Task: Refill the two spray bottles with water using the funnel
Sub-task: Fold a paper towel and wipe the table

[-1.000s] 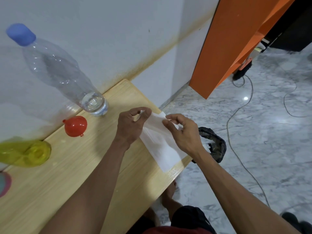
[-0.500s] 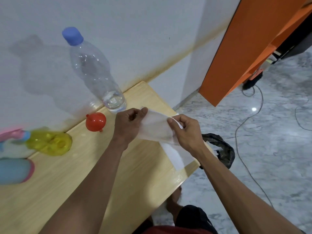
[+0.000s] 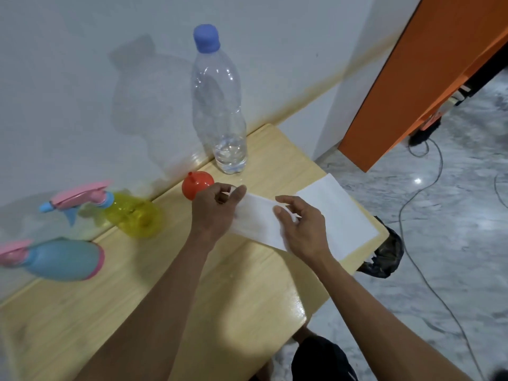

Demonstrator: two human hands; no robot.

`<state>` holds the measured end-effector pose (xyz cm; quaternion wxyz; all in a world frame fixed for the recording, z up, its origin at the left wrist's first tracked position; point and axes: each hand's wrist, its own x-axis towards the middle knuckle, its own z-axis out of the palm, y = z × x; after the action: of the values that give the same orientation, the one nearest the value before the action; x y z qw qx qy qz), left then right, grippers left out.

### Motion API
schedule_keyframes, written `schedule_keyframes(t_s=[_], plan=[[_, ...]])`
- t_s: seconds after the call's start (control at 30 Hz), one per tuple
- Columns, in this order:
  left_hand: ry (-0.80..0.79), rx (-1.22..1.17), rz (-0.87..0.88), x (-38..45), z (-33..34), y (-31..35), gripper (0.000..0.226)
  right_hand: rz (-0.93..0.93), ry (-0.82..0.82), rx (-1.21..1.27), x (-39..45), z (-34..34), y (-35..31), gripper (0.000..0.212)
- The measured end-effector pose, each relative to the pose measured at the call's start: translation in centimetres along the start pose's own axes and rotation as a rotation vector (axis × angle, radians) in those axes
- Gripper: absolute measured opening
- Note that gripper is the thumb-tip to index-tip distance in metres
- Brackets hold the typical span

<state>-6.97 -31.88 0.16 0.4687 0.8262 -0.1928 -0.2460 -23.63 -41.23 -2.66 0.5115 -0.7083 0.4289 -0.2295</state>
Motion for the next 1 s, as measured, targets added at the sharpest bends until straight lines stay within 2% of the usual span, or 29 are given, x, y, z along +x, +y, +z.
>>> schedule_keyframes(t_s=[0.23,0.4,0.53,0.6,0.7,0.77,0.87,1.0], plan=[[0.11,0.28,0.202,0.4,-0.8,-5.3,0.022,0.014,0.049,-0.145,-2.5,5.7,1.8,0.027],[0.074,0.39,0.355,1.4,-0.7,-8.5,0.028,-0.076,0.129,-0.307,-2.8,8.7,3.5,0.03],[0.027,0.559,0.4,1.7,-0.2,-10.4,0.041,-0.145,0.207,-0.468,-2.7,10.4,4.8,0.039],[0.036,0.65,0.478,1.5,-0.3,-11.1,0.046,-0.159,0.25,-0.522,-2.8,11.0,5.0,0.037],[-0.065,0.775,0.657,1.3,-0.4,-12.3,0.046,-0.182,0.296,-0.571,-3.0,11.5,5.6,0.033],[-0.191,0.857,0.698,1.2,-0.4,-13.2,0.048,-0.211,0.319,-0.613,-3.3,11.5,5.9,0.035],[-0.322,0.939,0.657,1.1,-0.6,-14.0,0.058,-0.217,0.269,-0.706,-4.4,11.2,6.2,0.04],[-0.357,0.973,0.645,1.4,-1.1,-14.2,0.06,-0.117,0.075,-0.808,-5.9,11.3,6.2,0.05]])
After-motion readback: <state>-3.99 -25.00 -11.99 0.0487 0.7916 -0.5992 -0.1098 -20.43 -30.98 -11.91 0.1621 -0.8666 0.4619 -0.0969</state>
